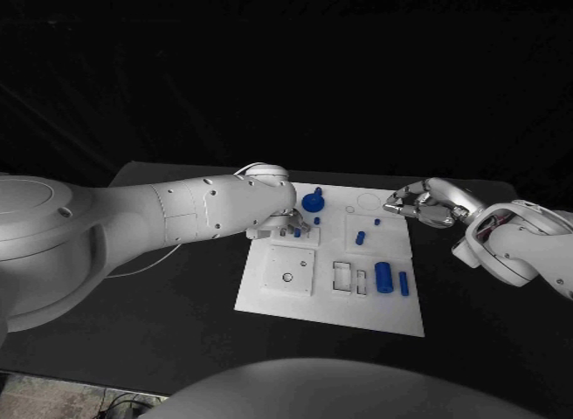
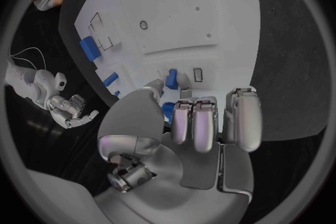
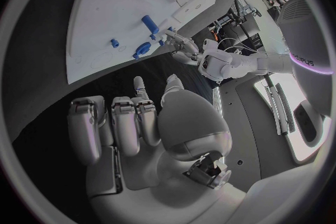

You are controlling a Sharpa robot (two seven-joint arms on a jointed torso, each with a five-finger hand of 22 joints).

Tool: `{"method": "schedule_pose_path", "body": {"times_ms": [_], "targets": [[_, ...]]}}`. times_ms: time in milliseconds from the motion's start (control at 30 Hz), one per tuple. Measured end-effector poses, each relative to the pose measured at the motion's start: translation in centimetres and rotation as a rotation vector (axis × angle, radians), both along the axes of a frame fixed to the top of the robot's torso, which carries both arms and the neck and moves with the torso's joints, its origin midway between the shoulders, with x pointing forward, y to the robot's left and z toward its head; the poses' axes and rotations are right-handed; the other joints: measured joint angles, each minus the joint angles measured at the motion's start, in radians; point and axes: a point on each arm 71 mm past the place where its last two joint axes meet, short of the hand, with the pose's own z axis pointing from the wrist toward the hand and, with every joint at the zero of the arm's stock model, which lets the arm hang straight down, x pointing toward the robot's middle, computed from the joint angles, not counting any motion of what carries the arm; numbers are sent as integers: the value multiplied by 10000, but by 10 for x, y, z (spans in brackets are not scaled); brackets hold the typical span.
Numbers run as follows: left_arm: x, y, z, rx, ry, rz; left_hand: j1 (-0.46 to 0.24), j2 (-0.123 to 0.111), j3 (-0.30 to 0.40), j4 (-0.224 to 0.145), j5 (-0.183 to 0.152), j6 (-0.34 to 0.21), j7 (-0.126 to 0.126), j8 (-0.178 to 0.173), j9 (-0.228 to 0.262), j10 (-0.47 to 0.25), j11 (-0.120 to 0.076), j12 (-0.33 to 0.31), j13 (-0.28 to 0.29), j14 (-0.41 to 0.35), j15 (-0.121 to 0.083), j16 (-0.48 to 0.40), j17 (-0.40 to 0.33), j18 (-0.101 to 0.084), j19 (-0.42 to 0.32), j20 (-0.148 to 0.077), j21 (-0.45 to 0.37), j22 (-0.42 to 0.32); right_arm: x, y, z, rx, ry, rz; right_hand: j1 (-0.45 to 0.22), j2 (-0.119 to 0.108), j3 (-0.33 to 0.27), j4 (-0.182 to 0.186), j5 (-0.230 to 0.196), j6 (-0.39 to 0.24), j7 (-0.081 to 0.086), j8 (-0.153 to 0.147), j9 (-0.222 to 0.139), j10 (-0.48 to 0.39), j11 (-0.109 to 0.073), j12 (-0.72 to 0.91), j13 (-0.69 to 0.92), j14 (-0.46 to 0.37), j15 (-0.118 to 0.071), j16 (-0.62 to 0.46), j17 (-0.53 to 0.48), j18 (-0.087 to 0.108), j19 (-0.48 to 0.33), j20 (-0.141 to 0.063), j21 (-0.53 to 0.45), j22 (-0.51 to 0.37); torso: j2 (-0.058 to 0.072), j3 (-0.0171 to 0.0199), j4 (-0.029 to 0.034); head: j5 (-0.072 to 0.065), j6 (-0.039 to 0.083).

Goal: Assemble the parts on the task board

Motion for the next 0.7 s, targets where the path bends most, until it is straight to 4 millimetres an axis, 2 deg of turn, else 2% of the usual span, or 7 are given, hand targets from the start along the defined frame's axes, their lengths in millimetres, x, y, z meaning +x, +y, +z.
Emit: {"method": "schedule_pose_path", "body": {"times_ms": [267, 367, 433, 700], "targets": [[1, 1, 2, -3, -78, -1, -1118, -67, -986, -24, -1681, 0, 0, -182, 19, 0, 0, 0, 0, 0, 0, 0, 0, 0, 0, 0, 0, -1, 0, -1, 0, -7, 6, -15, 0, -1, 0, 0, 0, 0, 0, 0, 1, 0, 0, -34, 0, 0, 0, 0, -1, 0, 0, 0, 0, -1, 5, 0, -10, -33, 0], [1, 3, 4, 3, -116, -9, -1293, -124, -1321, -18, -2088, 3, 3, -269, 19, 0, 0, 0, 0, 0, 0, 0, 0, -1, 0, 0, 0, 0, 0, -1, 0, -10, 8, -21, -1, -1, 0, 0, 0, 0, 0, 0, 1, -1, 1, -34, 0, 0, 0, 0, -1, 0, 0, 0, 0, -1, 5, 3, -8, -47, 0], [2, 3, 5, 7, -137, -21, -1336, -156, -1518, -11, -2203, 40, 39, -353, 7, 0, 0, 0, 0, 0, 0, 0, 0, -1, 0, 0, 0, 0, 0, -1, 0, -11, 9, -23, -1, -1, 0, 0, 0, 0, 0, 0, 1, -1, 1, -34, -1, 0, 0, 0, -1, 0, 0, 0, 0, -1, 5, 6, -7, -49, 0], [4, 6, 15, 59, -211, -157, -1439, -179, -1662, -17, -2205, 40, 40, -435, -36, 0, 1, 0, 0, -1, 0, 0, 7, 0, 0, 0, 0, -1, 0, -1, 0, -16, 19, -30, -12, -12, 0, 0, 0, 0, 0, 0, 1, -1, 2, -33, -10, 0, 0, 0, -2, 0, 0, 0, 0, -2, 7, 6, -3, -91, 0]]}}
